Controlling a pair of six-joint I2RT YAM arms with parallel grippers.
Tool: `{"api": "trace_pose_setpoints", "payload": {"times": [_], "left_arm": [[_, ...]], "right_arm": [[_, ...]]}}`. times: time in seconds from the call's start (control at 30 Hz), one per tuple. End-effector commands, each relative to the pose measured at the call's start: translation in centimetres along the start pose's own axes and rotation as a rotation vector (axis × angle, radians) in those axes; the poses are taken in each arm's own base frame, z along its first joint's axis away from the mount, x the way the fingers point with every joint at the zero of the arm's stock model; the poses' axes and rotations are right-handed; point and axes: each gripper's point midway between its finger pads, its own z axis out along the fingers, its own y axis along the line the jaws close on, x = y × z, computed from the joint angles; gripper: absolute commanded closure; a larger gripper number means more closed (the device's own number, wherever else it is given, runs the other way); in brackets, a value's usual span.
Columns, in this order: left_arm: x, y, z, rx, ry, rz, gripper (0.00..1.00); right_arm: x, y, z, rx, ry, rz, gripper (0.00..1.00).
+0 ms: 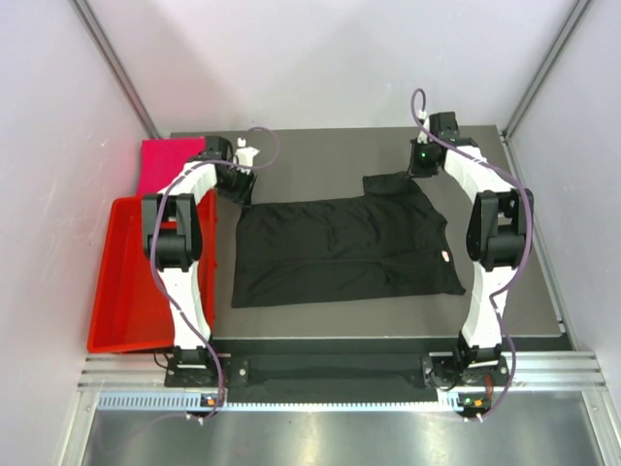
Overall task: Fold and stack the t-shirts
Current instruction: Fold the tshirt
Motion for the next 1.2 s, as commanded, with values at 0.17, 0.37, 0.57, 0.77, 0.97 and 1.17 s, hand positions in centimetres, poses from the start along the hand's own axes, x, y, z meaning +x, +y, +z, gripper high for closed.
{"api": "trace_pose_setpoints", "payload": {"times": [0.17, 0.37, 0.57, 0.77, 0.97, 1.17], "left_arm": [[0.6, -0.9, 1.2, 0.089, 0.028, -0.001, 0.59], [1.7, -2.3, 0.8, 0.144, 0.048, 0.003, 1.00], [0.4, -4.7, -3.5, 0.189, -0.061, 0.064, 1.00], [1.2, -5.7, -7.6, 0.143, -0.111, 0.161, 1.00], [4.4, -7.6, -9.5, 0.153, -0.097, 0.236, 1.00], [8.6, -8.8, -9.1, 0.188, -0.024, 0.275, 1.00]], "right_arm": [[-1.1, 1.7, -2.0, -0.044, -0.063, -0.006, 1.00], [-0.7, 2.3, -3.2, -0.056, -0.063, 0.005, 1.00], [2.0, 1.5, -6.4, -0.006, -0.070, 0.029, 1.00], [6.6, 1.1, -9.4, 0.019, -0.046, 0.055, 1.00], [11.7, -0.9, -11.1, 0.111, -0.006, 0.098, 1.00], [15.3, -1.2, -12.5, 0.117, 0.009, 0.139, 1.00]]}}
